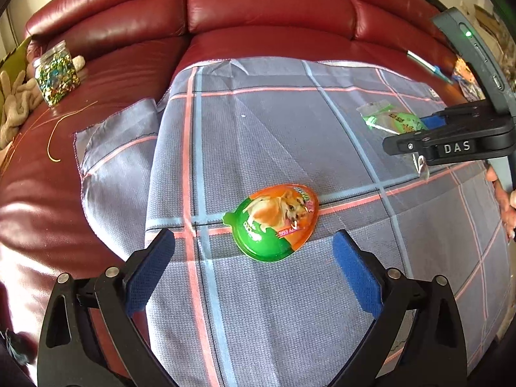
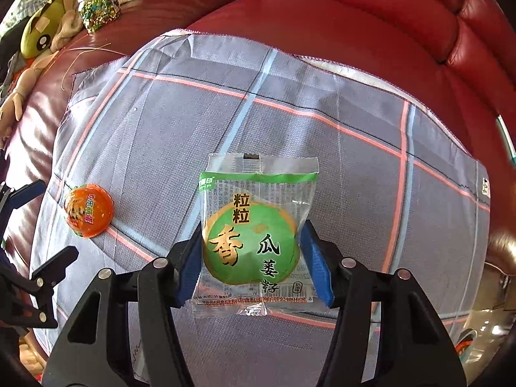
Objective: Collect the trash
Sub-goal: 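Grasp the orange-green toy egg with the left tool while the right tool grasps the green cake packet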
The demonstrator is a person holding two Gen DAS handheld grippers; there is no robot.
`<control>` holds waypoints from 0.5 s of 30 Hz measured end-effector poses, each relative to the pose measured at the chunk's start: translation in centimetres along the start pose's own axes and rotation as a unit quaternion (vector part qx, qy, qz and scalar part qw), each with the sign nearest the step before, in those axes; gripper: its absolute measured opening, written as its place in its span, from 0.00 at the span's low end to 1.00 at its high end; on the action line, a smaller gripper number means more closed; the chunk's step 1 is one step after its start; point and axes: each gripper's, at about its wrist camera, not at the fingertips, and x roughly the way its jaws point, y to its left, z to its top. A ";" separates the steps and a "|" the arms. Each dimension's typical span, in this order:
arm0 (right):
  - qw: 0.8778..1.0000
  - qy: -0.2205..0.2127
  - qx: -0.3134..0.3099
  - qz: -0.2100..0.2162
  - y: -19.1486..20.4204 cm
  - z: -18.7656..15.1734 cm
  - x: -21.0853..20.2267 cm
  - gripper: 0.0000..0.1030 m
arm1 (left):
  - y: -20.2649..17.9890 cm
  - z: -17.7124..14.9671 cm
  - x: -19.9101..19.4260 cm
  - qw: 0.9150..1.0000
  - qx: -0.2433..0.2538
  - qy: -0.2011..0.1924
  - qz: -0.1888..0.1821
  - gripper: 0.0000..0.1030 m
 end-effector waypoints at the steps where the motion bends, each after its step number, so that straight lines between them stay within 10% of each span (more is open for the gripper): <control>1: 1.000 0.000 0.005 0.002 -0.4 -0.4 -0.2 0.54 | -0.2 0.1 0.3 1.000 0.006 0.003 -0.001 0.87; 9: 0.999 -0.009 0.042 0.012 -3.8 -3.2 -2.1 0.54 | -2.0 0.6 2.0 0.999 0.042 0.016 -0.012 0.56; 15: 0.998 -0.016 0.060 0.020 -5.1 -5.2 -3.2 0.54 | -4.0 0.1 1.4 0.999 0.039 0.016 -0.009 0.55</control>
